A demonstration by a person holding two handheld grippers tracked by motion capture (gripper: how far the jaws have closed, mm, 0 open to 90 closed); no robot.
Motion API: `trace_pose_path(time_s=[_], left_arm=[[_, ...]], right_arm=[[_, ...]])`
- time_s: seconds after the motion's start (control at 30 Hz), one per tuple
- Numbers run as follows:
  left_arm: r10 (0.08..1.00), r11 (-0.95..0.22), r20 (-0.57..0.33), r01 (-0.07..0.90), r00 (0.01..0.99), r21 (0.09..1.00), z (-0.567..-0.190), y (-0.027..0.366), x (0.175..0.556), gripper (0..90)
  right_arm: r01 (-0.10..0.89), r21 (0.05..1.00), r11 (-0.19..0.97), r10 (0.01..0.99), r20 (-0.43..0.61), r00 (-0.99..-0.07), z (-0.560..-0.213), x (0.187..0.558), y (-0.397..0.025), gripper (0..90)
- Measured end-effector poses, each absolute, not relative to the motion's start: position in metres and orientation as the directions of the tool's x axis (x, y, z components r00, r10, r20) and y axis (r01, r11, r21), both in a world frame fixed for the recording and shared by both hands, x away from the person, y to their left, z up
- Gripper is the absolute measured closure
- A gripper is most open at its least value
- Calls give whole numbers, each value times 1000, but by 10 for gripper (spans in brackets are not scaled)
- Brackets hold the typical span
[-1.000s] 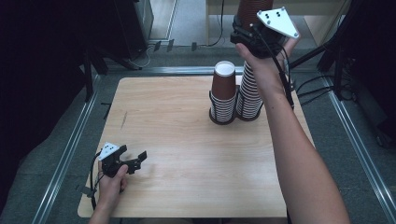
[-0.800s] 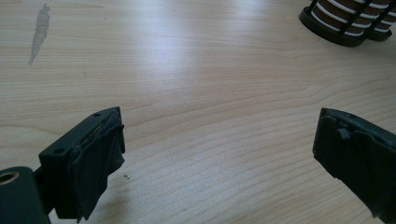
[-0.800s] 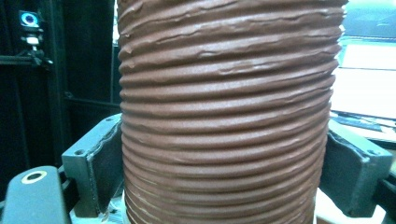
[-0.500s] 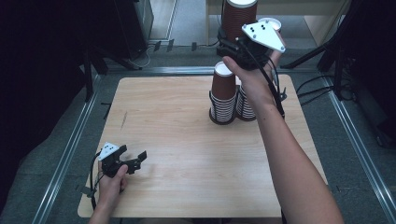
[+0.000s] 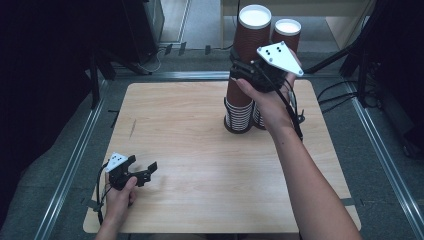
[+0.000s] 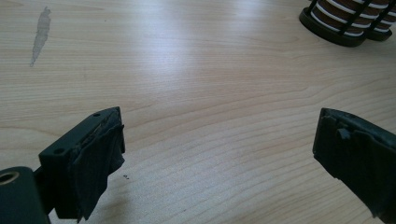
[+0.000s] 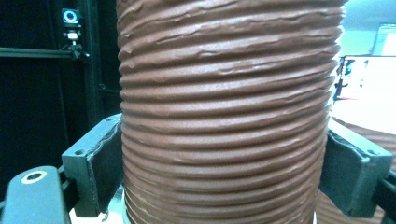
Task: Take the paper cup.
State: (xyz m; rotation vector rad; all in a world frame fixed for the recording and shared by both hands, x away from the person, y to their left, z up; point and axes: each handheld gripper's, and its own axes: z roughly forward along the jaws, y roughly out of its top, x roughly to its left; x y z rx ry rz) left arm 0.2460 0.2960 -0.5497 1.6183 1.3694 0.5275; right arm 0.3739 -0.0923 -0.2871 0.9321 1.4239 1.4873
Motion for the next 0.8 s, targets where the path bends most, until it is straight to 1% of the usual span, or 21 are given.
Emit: trace_pose_path(time_s=[0.17,0.37,0.5,0.57,0.6,0.63,0.67,0.8], left_arm=[[929,43,-230,534,289,845,-550,296,246,22],[930,43,-230,534,288,845,-550,296,246,22],[930,43,-230,534,288,844,-550,296,246,22],[929,46,-232,534,287,844,-550,296,246,22],[929,44,-231,534,288,844,-550,296,246,22],[929,44,-230,534,288,845,-550,296,246,22],[930,44,-230,534,288,845,-550,296,246,22],[929,49,-234,533,286,845,-550,296,246,22]], right_arm=[[-74,997,6,926,-33,-377,-294,367,-93,123],[-81,996,42,914,-71,-398,-307,352,-90,123],[-69,997,47,910,-71,-409,-314,346,-90,123],[-56,998,33,910,-53,-410,-325,340,-92,124],[-56,998,33,910,-53,-410,-325,340,-92,124],[-51,998,42,913,-59,-403,-334,336,-92,124],[-51,998,42,913,-59,-403,-334,336,-92,124],[-44,997,64,916,-76,-394,-353,329,-92,124]])
